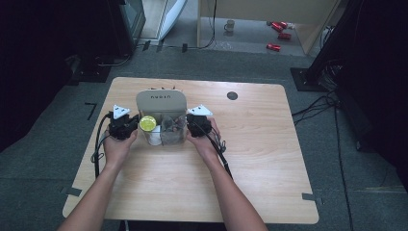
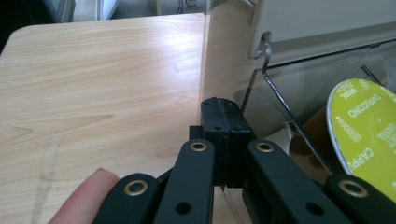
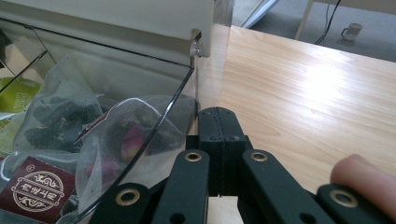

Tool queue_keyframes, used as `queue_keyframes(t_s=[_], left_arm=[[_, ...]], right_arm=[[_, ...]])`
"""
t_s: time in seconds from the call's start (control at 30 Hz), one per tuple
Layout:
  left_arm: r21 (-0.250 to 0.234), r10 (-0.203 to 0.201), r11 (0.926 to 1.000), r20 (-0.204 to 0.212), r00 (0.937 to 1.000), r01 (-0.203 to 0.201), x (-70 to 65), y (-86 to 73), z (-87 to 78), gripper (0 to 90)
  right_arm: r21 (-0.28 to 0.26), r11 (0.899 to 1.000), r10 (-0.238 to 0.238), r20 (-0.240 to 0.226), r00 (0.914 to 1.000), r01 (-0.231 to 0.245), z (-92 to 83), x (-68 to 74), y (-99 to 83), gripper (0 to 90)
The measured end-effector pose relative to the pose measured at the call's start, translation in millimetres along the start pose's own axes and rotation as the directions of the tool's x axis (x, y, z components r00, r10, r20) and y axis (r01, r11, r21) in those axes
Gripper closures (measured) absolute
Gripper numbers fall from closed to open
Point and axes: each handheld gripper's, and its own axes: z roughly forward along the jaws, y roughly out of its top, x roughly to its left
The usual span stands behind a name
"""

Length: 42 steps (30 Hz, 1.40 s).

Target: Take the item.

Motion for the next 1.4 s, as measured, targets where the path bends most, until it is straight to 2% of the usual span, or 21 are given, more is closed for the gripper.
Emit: queue_keyframes(t_s=[0.27, 0.4, 0.47, 0.5, 0.53, 0.63, 0.67, 0.73, 0.77, 0.8, 0.93, 1.17, 1.27, 1.3, 1.4], left_arm=[[0.004, 0.018, 0.9998, 0.014, 0.9997, -0.019, -23.9, -7.7, -9.2, 90.0], [0.012, 0.02, 0.9997, 0.021, 0.9996, -0.02, -31.5, -9.7, -12.9, 90.0], [0.011, 0.031, 0.9995, 0.002, 0.9995, -0.031, -34.4, -10.5, -13.9, 90.0], [0.012, 0.037, 0.9993, -0.007, 0.9993, -0.037, -35.2, -10.7, -14.4, 90.0], [0.009, 0.039, 0.9992, -0.007, 0.9992, -0.039, -35.3, -11.2, -14.7, 90.0], [0.006, 0.007, 0.9999, 0.033, 0.9994, -0.008, -30.5, -15.7, -15.8, 90.0], [0.003, 0.0, 1.0, 0.024, 0.9997, 0.0, -28.7, -18.2, -16.9, 79.5], [0.008, -0.045, 0.999, 0.054, 0.9975, 0.044, -22.1, -26.0, -21.1, 70.6], [0.008, -0.045, 0.999, 0.054, 0.9975, 0.044, -22.1, -26.0, -21.1, 65.9], [0.01, -0.05, 0.9987, 0.061, 0.9969, 0.05, -20.8, -29.0, -23.0, 65.9], [0.028, -0.071, 0.9972, 0.068, 0.9951, 0.069, -17.6, -43.0, -30.7, 52.3], [0.112, -0.06, 0.9922, 0.047, 0.9971, 0.054, -19.3, -75.7, -44.0, 42.2], [0.139, -0.054, 0.9891, 0.025, 0.9982, 0.05, -20.0, -89.7, -51.6, 38.4], [0.166, -0.048, 0.985, -0.008, 0.9988, 0.048, -20.0, -96.3, -55.8, 34.1], [0.176, -0.05, 0.9829, -0.018, 0.9986, 0.053, -19.6, -100.2, -60.3, 31.4]], right_arm=[[0.005, 1.0, -0.002, 0.019, 0.9998, 0.002, -28.6, -8.0, -15.9, 90.0], [0.006, 1.0, -0.006, 0.024, 0.9997, 0.006, -36.7, -9.1, -20.2, 90.0], [0.007, 1.0, -0.019, 0.019, 0.9997, 0.019, -40.7, -9.7, -21.7, 90.0], [0.016, 0.998, -0.059, 0.004, 0.9983, 0.059, -44.0, -10.3, -21.5, 90.0], [0.016, 0.998, -0.059, 0.004, 0.9983, 0.059, -44.0, -10.3, -21.5, 90.0], [0.007, 0.999, -0.047, -0.043, 0.998, 0.048, -50.5, -15.7, -17.6, 90.0], [-0.005, 1.0, -0.03, -0.039, 0.9988, 0.03, -54.8, -20.3, -13.1, 86.4], [-0.021, 1.0, -0.011, -0.043, 0.999, 0.01, -57.6, -26.1, -8.1, 84.9], [-0.021, 1.0, -0.011, -0.043, 0.999, 0.01, -57.6, -26.1, -8.1, 84.9], [-0.028, 1.0, -0.009, -0.042, 0.9991, 0.007, -58.5, -28.9, -5.7, 84.1], [-0.064, 0.997, 0.033, -0.046, 0.9984, -0.036, -59.4, -43.8, 7.1, 80.6], [-0.111, 0.993, 0.038, -0.082, 0.9959, -0.047, -57.5, -54.4, 26.8, 78.1], [-0.12, 0.992, 0.035, -0.11, 0.9933, -0.049, -54.5, -57.7, 36.7, 76.6], [-0.125, 0.991, 0.033, -0.134, 0.9905, -0.05, -52.9, -59.3, 41.7, 75.9], [-0.128, 0.99, 0.032, -0.155, 0.9875, -0.052, -51.5, -60.3, 45.5, 75.0]])
